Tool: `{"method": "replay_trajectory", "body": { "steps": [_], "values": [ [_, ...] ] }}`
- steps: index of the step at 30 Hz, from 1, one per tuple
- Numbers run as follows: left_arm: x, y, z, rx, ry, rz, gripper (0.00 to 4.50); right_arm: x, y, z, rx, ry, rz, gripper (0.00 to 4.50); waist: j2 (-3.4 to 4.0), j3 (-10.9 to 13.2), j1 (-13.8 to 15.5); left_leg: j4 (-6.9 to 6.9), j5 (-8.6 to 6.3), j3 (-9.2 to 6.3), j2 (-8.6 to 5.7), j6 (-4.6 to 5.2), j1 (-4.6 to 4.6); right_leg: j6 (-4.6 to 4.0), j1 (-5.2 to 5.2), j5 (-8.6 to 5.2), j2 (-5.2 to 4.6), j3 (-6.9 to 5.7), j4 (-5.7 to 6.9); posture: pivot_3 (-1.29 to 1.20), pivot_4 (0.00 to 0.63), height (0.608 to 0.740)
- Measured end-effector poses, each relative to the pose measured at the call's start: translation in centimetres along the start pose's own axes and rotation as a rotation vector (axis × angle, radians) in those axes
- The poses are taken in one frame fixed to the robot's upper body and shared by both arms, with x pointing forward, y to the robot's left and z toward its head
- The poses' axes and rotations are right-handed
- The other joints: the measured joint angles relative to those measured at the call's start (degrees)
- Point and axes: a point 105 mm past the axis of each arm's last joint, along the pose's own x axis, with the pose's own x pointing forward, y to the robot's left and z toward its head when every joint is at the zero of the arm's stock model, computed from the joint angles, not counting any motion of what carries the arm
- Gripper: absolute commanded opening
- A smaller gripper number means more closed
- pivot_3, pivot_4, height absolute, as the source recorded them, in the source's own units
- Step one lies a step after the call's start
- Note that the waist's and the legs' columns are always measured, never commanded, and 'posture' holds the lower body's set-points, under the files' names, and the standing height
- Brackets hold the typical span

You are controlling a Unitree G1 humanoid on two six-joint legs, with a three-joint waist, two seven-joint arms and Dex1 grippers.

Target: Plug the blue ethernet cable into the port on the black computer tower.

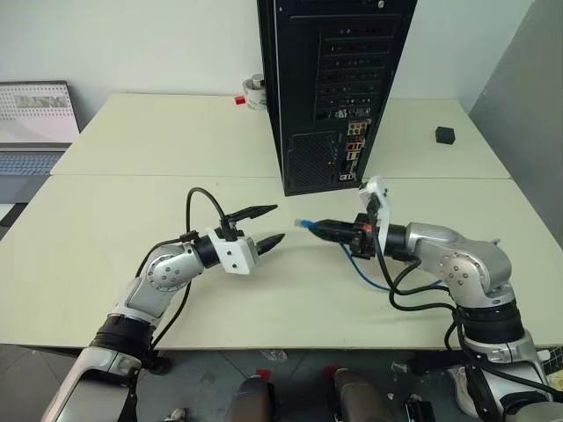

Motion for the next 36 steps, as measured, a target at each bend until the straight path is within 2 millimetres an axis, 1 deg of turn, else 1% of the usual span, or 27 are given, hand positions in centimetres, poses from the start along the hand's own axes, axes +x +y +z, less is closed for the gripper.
{"method": "replay_trajectory", "body": {
  "steps": [1,2,3,4,8,9,10,13,15,18,21,25,36],
  "values": [
    [0.1,0.0,-0.6,-0.118,0.040,0.020,3.00,-0.3,-1.4,0.5,-0.045,-0.027,-0.111,0.00,0.00,0.0,0.0,0.00,0.00,0.01,0.00,0.00,0.00,0.00,0.00,0.00,0.01,0.01,0.01,0.00,0.150,0.740],
    [0.1,0.1,-0.7,-0.164,0.049,0.035,3.00,-0.3,-2.0,0.8,-0.054,-0.044,-0.155,0.00,0.00,0.0,0.0,0.01,0.00,0.00,0.01,0.00,-0.01,0.00,0.00,0.00,0.01,0.01,0.01,0.00,0.150,0.740],
    [0.4,0.4,-0.7,-0.248,0.057,0.062,3.00,-0.4,-3.1,1.2,-0.064,-0.074,-0.239,0.00,0.00,0.0,0.0,0.02,0.00,-0.01,0.01,0.00,-0.03,0.00,0.00,0.00,0.02,0.00,0.02,0.00,0.150,0.740],
    [1.0,1.0,-0.4,-0.338,0.056,0.102,3.00,-0.4,-4.5,1.7,-0.077,-0.107,-0.343,0.00,0.00,0.0,0.0,0.03,0.00,-0.02,0.00,0.00,-0.04,0.00,-0.01,0.00,0.02,0.01,0.02,0.00,0.150,0.740],
    [2.1,3.7,0.5,-0.515,0.059,0.228,3.00,-0.2,-7.3,2.6,-0.114,-0.171,-0.573,0.00,0.00,0.0,0.0,0.02,0.01,0.00,0.02,-0.01,-0.03,0.00,-0.03,0.00,0.04,0.05,0.03,0.00,0.150,0.740],
    [2.6,4.7,0.9,-0.575,0.055,0.270,3.00,0.0,-8.2,2.8,-0.112,-0.187,-0.644,0.00,0.00,0.0,0.0,0.02,0.01,0.01,0.01,-0.02,-0.03,0.00,-0.06,0.00,0.04,0.07,0.06,0.00,0.150,0.740],
    [3.0,5.4,1.5,-0.610,0.045,0.291,3.00,0.2,-8.7,2.9,-0.115,-0.195,-0.682,0.00,0.00,0.0,0.0,0.02,0.01,0.02,0.02,-0.02,-0.03,0.00,-0.06,0.01,0.04,0.08,0.05,0.00,0.150,0.740],
    [3.3,6.3,2.3,-0.673,0.051,0.315,3.00,0.5,-9.6,3.6,-0.132,-0.217,-0.754,0.00,0.00,0.0,-0.1,-0.01,0.01,0.08,0.02,-0.02,-0.02,-0.01,-0.08,0.01,0.05,0.15,0.04,0.00,0.150,0.740],
    [3.2,6.4,2.1,-0.715,0.074,0.324,3.00,0.5,-10.1,3.9,-0.141,-0.227,-0.788,0.00,0.00,0.0,-0.1,-0.02,0.01,0.09,0.02,-0.02,-0.02,-0.01,-0.10,0.01,0.05,0.17,0.05,0.00,0.150,0.740],
    [3.2,6.2,2.2,-0.746,0.100,0.319,3.00,0.8,-10.7,3.6,-0.130,-0.227,-0.819,0.00,0.00,0.0,-0.1,-0.02,0.01,0.10,0.01,-0.02,-0.02,-0.02,-0.10,0.01,0.04,0.19,0.05,0.00,0.150,0.740],
    [3.3,6.2,2.7,-0.750,0.097,0.309,3.00,1.4,-10.8,3.4,-0.119,-0.224,-0.817,0.00,0.00,0.0,-0.1,-0.02,0.01,0.10,0.02,-0.02,-0.02,-0.02,-0.10,0.01,0.05,0.18,0.04,0.00,0.150,0.740],
    [3.4,6.1,2.6,-0.760,0.110,0.302,3.00,1.9,-10.8,3.2,-0.107,-0.223,-0.812,0.00,0.00,0.0,-0.1,-0.02,0.01,0.10,0.02,-0.03,-0.02,-0.02,-0.10,0.01,0.05,0.19,0.04,0.00,0.150,0.740],
    [3.3,6.1,2.9,-0.760,0.110,0.299,3.00,2.2,-10.9,3.5,-0.090,-0.239,-0.808,0.00,0.00,0.0,-0.1,-0.02,0.01,0.13,0.02,-0.02,-0.02,-0.02,-0.12,0.01,0.05,0.23,0.04,0.00,0.150,0.740]
  ]
}}
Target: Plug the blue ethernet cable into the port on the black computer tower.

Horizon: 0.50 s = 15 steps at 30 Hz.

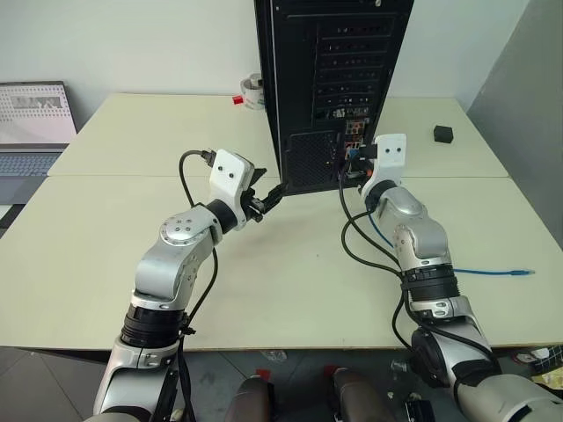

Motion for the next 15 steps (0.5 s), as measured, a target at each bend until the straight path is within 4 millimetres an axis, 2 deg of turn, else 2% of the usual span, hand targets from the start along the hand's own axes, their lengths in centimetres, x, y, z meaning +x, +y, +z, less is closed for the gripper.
{"method": "replay_trajectory", "body": {
  "steps": [15],
  "values": [
    [0.02,-0.07,-0.01,0.000,0.000,-0.005,3.00,0.30,0.35,-0.06,0.029,0.004,0.008,0.00,0.00,0.0,-0.5,0.00,0.00,0.01,0.02,0.00,0.01,0.00,-0.01,0.00,0.00,0.02,0.03,0.00,0.150,0.740]
  ]
}}
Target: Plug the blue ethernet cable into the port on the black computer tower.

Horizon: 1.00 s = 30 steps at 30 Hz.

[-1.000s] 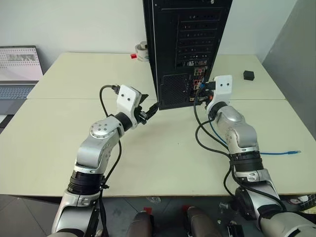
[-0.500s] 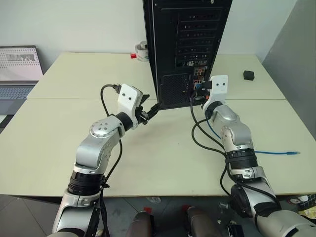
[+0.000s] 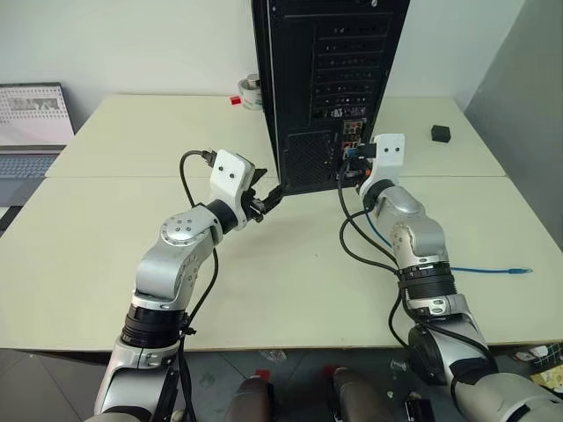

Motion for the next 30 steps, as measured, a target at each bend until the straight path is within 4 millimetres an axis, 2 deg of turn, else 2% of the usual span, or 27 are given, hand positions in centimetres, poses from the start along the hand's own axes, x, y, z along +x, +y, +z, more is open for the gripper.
{"method": "replay_trajectory", "body": {
  "steps": [14,30],
  "values": [
    [0.00,-0.08,-0.02,0.000,0.001,-0.006,3.00,0.19,0.40,0.23,0.079,0.029,0.020,0.00,0.00,0.0,-0.6,-0.01,0.00,0.00,0.01,0.00,-0.01,0.00,-0.01,0.00,0.00,0.01,0.01,0.00,0.150,0.740],
    [0.00,-0.26,-0.15,0.015,0.011,-0.018,3.00,-0.16,0.82,0.91,0.027,0.011,0.030,0.00,0.00,0.0,-0.6,-0.04,0.00,0.04,0.01,0.00,-0.08,0.00,-0.12,0.00,-0.01,0.08,0.00,0.00,0.150,0.740]
  ]
}}
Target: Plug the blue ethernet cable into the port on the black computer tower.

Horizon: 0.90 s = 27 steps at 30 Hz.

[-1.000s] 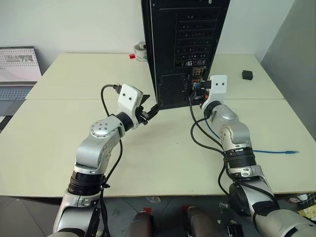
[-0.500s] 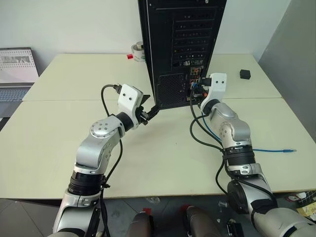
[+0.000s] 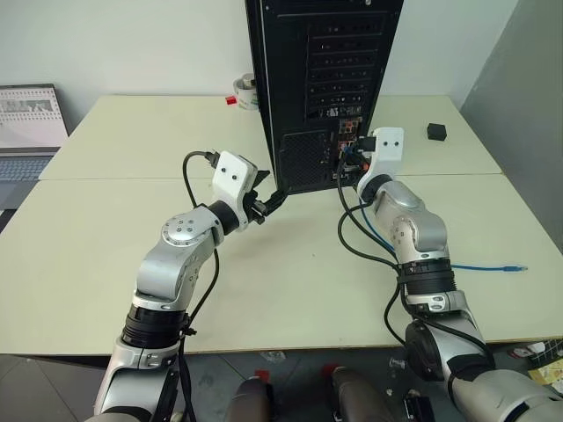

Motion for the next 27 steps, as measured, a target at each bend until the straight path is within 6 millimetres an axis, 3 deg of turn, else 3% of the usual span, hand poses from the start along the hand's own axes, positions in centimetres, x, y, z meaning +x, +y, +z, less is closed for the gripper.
{"method": "replay_trajectory", "body": {
  "steps": [12,27],
  "values": [
    [-0.1,0.2,-0.3,0.024,0.016,0.014,3.00,-1.0,0.9,0.0,-0.069,-0.021,0.003,0.00,0.00,0.0,0.1,0.00,0.00,-0.01,-0.02,0.00,-0.01,0.00,0.00,0.00,-0.01,-0.02,-0.02,0.00,0.150,0.740],
    [-0.1,-1.2,0.4,0.007,-0.019,-0.084,3.00,-0.6,-0.1,-1.1,-0.056,0.011,-0.032,0.00,0.00,0.0,0.1,0.00,0.00,0.00,-0.03,0.00,-0.01,0.00,0.00,0.00,-0.01,-0.02,-0.03,0.00,0.150,0.740]
  ]
}}
